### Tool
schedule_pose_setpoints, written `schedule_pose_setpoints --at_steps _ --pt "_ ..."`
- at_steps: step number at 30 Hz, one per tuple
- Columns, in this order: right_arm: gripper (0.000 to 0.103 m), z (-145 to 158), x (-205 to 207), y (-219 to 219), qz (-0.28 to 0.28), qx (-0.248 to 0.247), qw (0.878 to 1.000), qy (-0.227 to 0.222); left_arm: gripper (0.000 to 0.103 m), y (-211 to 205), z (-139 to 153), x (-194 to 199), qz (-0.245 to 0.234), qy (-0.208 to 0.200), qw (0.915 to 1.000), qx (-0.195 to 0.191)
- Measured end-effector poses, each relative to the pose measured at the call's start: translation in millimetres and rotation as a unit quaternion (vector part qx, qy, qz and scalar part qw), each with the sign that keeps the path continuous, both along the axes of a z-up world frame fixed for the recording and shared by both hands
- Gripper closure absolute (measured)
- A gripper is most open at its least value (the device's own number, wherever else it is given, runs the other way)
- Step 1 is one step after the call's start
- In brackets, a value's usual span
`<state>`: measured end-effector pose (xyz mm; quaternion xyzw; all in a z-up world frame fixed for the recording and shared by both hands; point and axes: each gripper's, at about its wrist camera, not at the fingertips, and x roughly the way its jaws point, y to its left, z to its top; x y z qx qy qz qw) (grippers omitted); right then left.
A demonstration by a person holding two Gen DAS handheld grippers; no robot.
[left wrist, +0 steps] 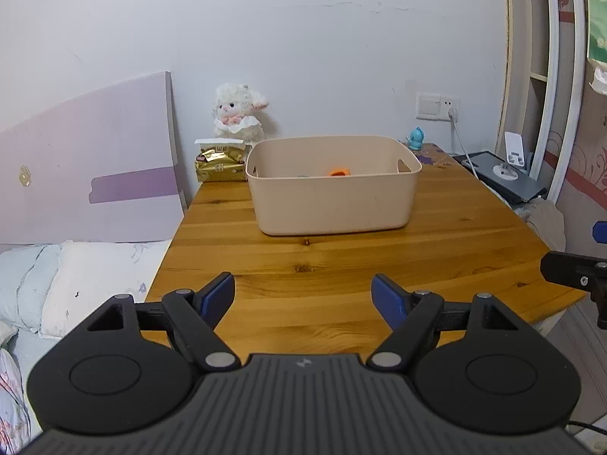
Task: Organize objects
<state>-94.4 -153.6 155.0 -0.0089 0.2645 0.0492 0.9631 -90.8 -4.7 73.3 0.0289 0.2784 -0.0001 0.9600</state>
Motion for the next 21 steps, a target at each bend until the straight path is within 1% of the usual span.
schedule_pose_setpoints --at_steps 13,21 --pt "0.003 1 -11 -4 -0.004 0.003 1.0 0.001 0.023 -4 -2 -9 -0.015 0.001 0.9999 -0.002" --pt "0.003 0 -11 -6 -0.005 0.004 1.0 0.003 0.023 -5 -2 -9 -0.02 0.002 0.9998 -0.003"
